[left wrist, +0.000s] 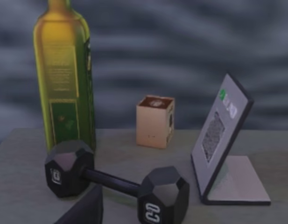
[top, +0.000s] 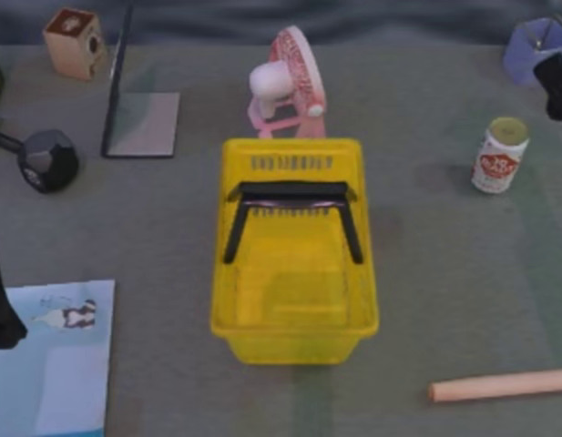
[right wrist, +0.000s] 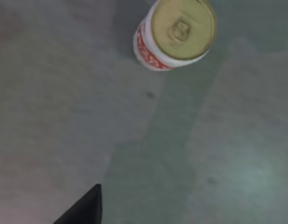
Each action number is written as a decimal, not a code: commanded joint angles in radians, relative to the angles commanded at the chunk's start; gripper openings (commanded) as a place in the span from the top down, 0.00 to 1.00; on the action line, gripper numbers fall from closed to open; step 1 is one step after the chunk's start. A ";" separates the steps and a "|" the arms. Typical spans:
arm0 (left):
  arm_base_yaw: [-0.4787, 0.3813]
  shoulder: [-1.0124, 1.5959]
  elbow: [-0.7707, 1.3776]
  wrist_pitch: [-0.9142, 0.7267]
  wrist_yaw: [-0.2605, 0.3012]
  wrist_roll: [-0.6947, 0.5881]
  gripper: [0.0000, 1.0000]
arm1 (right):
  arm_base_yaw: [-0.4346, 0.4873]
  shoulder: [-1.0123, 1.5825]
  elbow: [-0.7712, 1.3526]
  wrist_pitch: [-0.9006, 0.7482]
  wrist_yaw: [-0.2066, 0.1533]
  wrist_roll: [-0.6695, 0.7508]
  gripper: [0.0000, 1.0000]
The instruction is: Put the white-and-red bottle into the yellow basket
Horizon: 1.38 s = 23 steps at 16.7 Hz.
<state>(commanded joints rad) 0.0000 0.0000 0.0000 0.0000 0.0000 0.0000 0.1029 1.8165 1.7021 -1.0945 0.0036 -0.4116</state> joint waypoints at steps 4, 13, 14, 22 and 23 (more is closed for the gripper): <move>0.000 0.000 0.000 0.000 0.000 0.000 0.00 | 0.015 0.362 0.375 -0.200 0.003 -0.086 0.00; 0.000 0.000 0.000 0.000 0.000 0.000 0.00 | 0.034 0.806 0.866 -0.419 0.005 -0.193 0.00; 0.000 0.000 0.000 0.000 0.000 0.000 0.00 | 0.034 0.814 0.876 -0.422 0.005 -0.195 0.00; 0.000 0.000 0.000 0.000 0.000 0.000 0.00 | 0.033 0.807 0.832 -0.380 0.005 -0.197 0.00; 0.000 0.000 0.000 0.000 0.000 0.000 0.00 | 0.033 0.802 0.797 -0.351 0.005 -0.196 0.00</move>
<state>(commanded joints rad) 0.0000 0.0000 0.0000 0.0000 0.0000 0.0000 0.1361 2.6187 2.4987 -1.4451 0.0081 -0.6077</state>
